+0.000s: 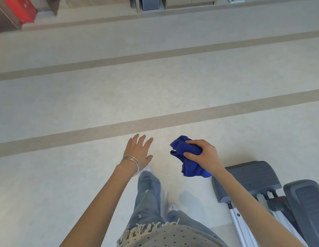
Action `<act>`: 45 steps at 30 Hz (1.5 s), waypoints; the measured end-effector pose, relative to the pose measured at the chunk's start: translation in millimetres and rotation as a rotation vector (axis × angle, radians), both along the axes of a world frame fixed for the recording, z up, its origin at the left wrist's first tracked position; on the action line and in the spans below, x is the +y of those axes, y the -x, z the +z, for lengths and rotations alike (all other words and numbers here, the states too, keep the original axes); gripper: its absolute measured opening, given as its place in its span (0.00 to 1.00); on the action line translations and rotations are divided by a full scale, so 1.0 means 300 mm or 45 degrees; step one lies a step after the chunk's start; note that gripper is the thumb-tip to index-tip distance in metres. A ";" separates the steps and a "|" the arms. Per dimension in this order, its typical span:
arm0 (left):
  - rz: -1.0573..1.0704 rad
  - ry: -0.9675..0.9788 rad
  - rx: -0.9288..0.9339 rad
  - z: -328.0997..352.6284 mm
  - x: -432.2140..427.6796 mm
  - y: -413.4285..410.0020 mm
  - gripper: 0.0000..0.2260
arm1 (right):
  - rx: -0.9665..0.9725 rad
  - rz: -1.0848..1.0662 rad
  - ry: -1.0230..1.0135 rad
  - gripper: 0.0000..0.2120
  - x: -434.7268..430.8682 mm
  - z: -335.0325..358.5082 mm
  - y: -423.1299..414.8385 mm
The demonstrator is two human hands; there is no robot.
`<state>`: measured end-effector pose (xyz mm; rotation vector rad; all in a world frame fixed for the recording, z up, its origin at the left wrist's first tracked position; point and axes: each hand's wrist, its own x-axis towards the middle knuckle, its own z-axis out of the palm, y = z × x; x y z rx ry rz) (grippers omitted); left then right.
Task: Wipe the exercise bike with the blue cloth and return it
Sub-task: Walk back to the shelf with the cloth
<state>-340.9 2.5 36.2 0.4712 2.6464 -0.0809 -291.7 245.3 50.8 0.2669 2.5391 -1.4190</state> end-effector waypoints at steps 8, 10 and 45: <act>-0.017 -0.083 0.055 0.015 -0.064 0.431 0.29 | 0.026 -0.028 -0.010 0.15 -0.082 0.031 0.393; -0.040 -0.091 0.060 0.027 -0.082 0.545 0.29 | 0.043 -0.034 -0.020 0.15 -0.112 0.054 0.505; -0.051 -0.169 0.175 0.041 0.426 1.956 0.28 | 0.071 0.008 -0.071 0.15 0.391 0.049 1.946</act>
